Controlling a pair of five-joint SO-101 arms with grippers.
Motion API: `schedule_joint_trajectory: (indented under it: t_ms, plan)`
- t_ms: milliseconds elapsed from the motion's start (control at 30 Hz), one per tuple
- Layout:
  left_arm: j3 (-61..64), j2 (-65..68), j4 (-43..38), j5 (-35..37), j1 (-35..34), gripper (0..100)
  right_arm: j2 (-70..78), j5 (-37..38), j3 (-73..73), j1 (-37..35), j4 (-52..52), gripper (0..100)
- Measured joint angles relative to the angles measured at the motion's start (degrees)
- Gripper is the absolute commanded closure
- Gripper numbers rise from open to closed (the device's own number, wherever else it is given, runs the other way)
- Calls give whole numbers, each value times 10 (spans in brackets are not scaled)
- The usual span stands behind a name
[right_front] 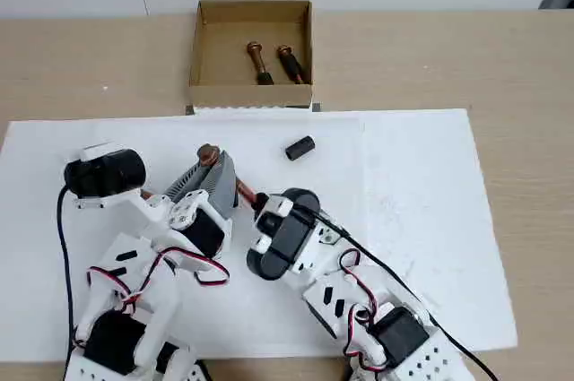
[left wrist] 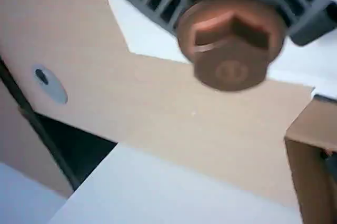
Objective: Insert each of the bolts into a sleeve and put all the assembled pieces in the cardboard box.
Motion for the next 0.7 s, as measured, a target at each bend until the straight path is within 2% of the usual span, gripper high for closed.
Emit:
schedule_joint_trajectory:
  t_ms: [300, 533, 700]
  plan:
    - [10, -1, -23, 0, 2, 994, 0, 7, 0, -1, -4, 995]
    - [10, -2, 25, -1, 40, 994, 0, 8, 0, -2, -4, 995]
    - [10, -2, 26, -2, 43, 994, 0, 8, 0, -1, -4, 995]
